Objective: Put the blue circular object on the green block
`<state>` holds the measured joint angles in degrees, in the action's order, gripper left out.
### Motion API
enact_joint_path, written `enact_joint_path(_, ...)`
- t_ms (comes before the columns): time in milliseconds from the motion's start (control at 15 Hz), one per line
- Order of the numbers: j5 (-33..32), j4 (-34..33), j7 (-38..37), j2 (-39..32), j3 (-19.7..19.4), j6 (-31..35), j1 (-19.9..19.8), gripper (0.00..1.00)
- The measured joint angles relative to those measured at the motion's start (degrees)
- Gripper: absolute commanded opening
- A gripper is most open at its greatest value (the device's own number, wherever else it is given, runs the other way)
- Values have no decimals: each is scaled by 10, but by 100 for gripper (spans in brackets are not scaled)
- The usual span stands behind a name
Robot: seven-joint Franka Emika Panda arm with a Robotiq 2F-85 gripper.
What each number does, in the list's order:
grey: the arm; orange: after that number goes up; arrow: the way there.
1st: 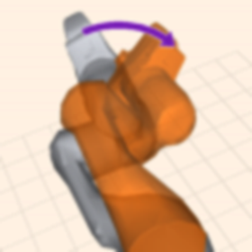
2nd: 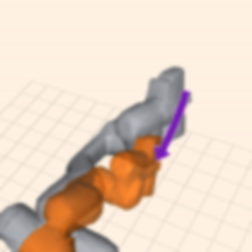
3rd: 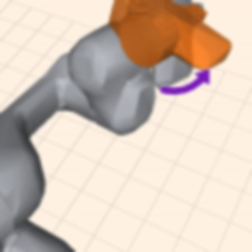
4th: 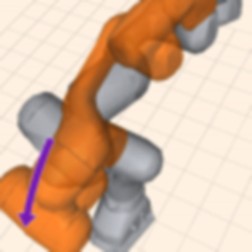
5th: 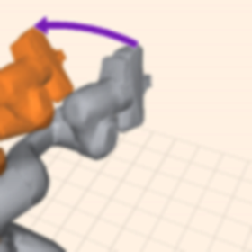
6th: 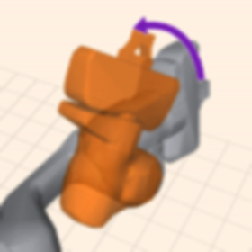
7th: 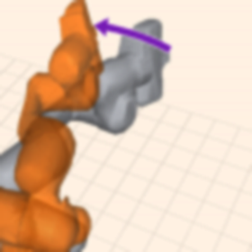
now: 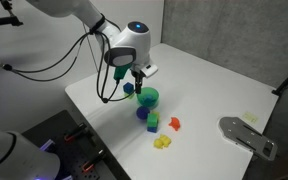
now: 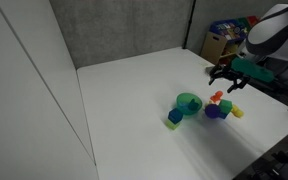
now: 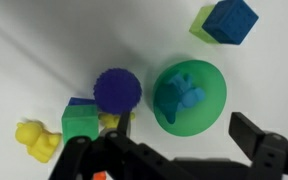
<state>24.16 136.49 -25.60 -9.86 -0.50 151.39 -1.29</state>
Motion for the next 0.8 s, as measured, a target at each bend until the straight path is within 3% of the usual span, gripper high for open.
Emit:
enact_joint_path(267,-6,2,73,30,5,-92,1,100)
enact_joint_path(800,-96,0,150,82,6,-234,11,100)
